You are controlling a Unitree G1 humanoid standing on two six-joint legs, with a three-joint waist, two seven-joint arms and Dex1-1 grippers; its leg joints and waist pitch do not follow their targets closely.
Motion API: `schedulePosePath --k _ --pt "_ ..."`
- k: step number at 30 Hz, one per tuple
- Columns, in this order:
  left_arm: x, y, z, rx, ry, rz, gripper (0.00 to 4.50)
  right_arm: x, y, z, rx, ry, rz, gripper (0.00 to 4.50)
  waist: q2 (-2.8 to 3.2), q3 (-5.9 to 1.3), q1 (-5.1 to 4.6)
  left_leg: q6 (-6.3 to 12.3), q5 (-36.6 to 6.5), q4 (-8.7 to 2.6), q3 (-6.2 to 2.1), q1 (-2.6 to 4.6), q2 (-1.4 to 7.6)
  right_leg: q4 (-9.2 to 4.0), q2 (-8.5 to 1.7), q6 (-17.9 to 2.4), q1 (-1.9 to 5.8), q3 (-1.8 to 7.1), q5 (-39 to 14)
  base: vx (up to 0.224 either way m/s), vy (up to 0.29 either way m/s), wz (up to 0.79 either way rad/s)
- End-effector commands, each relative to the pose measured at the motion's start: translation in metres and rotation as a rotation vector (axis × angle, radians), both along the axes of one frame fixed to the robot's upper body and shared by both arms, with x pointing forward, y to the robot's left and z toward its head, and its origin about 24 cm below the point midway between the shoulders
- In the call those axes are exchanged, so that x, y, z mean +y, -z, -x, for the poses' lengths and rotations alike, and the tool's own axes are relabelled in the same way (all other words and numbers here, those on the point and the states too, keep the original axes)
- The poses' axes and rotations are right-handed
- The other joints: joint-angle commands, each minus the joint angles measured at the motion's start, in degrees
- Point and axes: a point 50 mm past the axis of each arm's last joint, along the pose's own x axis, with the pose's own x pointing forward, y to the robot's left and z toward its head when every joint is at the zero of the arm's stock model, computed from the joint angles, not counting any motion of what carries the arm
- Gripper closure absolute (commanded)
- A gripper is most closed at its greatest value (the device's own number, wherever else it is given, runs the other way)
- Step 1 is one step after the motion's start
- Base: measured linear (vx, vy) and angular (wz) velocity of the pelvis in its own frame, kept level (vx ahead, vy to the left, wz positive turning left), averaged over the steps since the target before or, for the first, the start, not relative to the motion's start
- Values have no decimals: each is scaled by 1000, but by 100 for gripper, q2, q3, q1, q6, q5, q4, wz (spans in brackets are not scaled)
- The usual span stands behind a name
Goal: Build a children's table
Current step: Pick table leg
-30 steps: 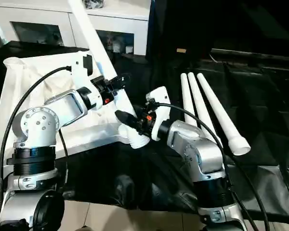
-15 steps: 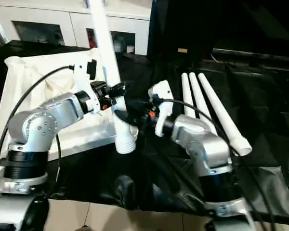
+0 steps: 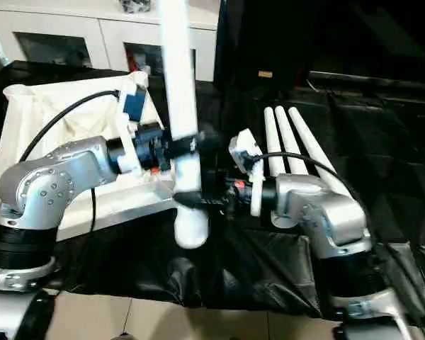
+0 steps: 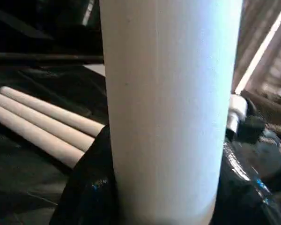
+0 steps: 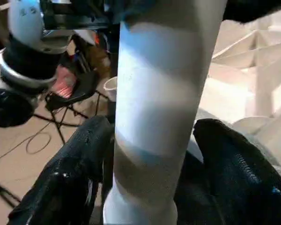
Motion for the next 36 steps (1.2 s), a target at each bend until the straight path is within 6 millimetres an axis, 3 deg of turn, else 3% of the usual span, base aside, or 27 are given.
schedulePosePath --k 1,20,21,25,32,36 --pt "-4 -5 1 -26 34 -6 262 0 -4 3 -15 -43 21 126 10 -446 0 165 -202 -343 2 16 159 -407 -448 -1090 408 278 -648 0 0 0" --pt "-14 -6 8 4 108 38 262 7 9 5 -40 -78 107 126 -8 -463 4 216 -167 -323 12 0 146 -390 -439 -1140 415 272 -505 0 0 0" --pt "-14 -6 8 4 112 37 262 8 10 5 -40 -81 109 155 -9 -463 4 219 -170 -323 13 -1 143 -392 -441 -1134 418 273 -522 0 0 0" --pt "-14 -5 8 5 113 34 262 8 11 6 -35 -87 111 167 -3 -461 6 218 -176 -322 11 -1 144 -396 -438 -1110 417 274 -555 0 0 0" --pt "-14 -7 7 4 113 40 262 8 13 8 -15 -99 108 240 0 -467 7 215 -154 -321 9 0 146 -386 -437 -1126 422 272 -481 0 0 0" --pt "-14 -8 6 2 113 45 264 9 15 10 0 -107 107 255 7 -467 6 213 -174 -320 9 5 149 -385 -437 -1155 417 272 -464 0 0 0"
